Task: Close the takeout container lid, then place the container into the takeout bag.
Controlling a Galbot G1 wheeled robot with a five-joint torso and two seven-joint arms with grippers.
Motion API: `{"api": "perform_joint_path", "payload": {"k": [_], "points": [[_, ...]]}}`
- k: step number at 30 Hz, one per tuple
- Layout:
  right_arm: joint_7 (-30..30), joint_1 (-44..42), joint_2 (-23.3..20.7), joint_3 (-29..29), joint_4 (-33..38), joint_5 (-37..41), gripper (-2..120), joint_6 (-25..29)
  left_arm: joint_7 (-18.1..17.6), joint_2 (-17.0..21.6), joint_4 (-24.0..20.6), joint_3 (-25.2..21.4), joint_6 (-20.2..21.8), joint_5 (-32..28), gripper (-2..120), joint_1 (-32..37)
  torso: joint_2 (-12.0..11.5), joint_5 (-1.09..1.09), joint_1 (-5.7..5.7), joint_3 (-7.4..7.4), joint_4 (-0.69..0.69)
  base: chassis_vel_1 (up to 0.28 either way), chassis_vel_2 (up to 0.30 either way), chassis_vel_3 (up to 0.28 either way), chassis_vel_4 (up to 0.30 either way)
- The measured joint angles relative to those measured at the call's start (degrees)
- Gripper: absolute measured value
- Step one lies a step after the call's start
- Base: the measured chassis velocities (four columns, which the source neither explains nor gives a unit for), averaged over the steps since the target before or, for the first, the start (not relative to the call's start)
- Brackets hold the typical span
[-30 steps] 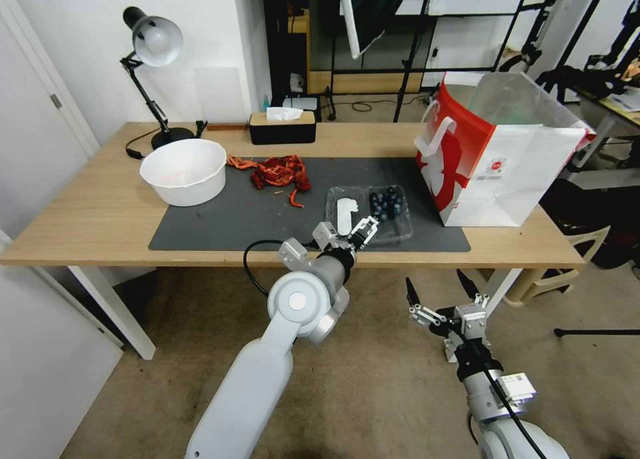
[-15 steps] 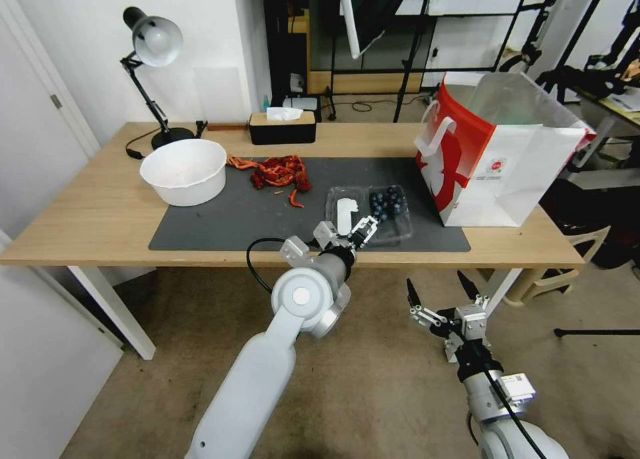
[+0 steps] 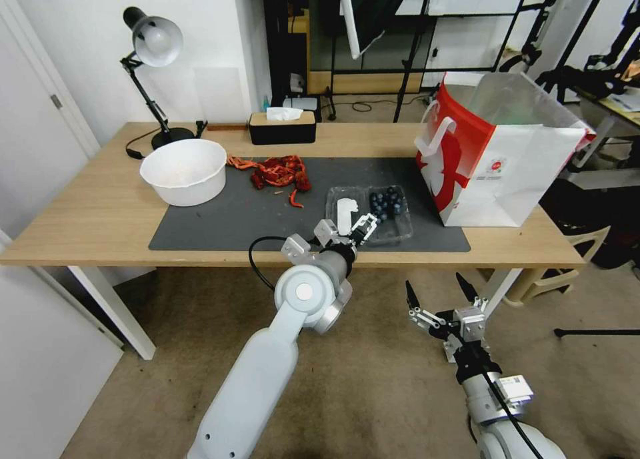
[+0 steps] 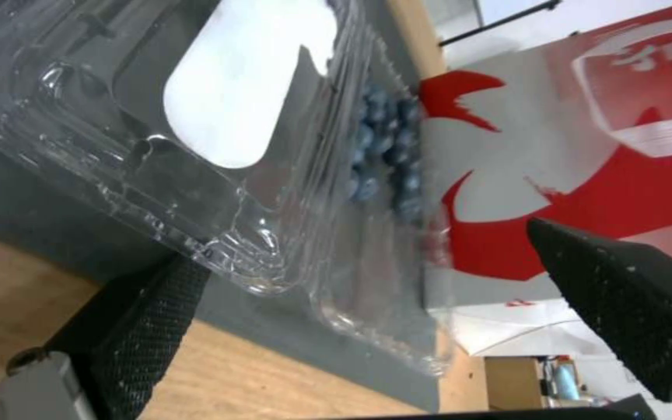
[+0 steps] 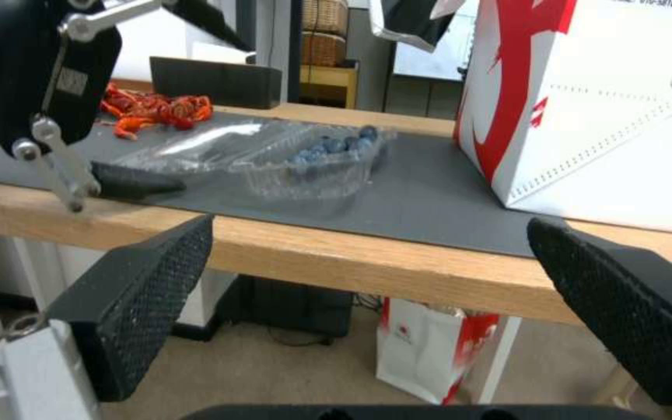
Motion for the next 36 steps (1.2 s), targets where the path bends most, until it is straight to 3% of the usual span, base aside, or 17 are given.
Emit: {"api": "perform_joint_path", "payload": {"k": [8,10,12,15,18,29,36], "points": [[-0.16,-0.39,0.05,-0.03,0.02,-0.13,100,0.13,7.61,1.31,-1.26,0.77,0.04,5.24,100,1.48,0.0,0.0,0.0,0.0,0.0,0.0,0.0,0.0,0.0],[-0.19,-0.53,0.04,-0.01,0.13,-0.13,100,0.18,11.2,1.97,-1.5,1.38,-0.23,9.73,100,1.98,0.0,0.0,0.0,0.0,0.0,0.0,0.0,0.0,0.0],[-0.2,-0.56,0.03,0.0,0.17,-0.13,100,0.2,12.32,2.22,-1.45,1.59,-0.5,11.64,100,2.1,0.0,0.0,-0.01,0.0,0.0,0.0,0.0,0.0,0.0],[-0.24,-0.78,0.02,0.01,0.4,-0.13,100,0.31,16.78,3.05,0.05,2.33,-2.8,21.45,100,2.3,0.0,0.0,-0.02,0.0,0.0,0.0,0.0,0.0,0.0],[-0.29,-0.87,0.01,0.01,0.47,-0.13,100,0.37,17.99,3.06,0.56,2.44,-3.73,23.87,100,2.27,-0.01,0.0,-0.01,0.0,0.0,0.0,0.0,0.0,0.0],[-0.39,-1.29,-0.09,0.01,1.1,-0.13,100,0.48,21.5,2.02,0.33,3.08,-4.64,23.77,100,1.41,-0.01,0.0,-0.01,0.0,0.0,0.0,0.0,0.0,0.0],[-0.4,-1.23,-0.3,0.03,1.16,-0.21,100,0.57,30.23,2.29,1.33,4.32,-2.82,23.54,100,0.52,-0.01,0.0,-0.01,0.0,0.0,0.0,0.0,0.0,0.0]]}}
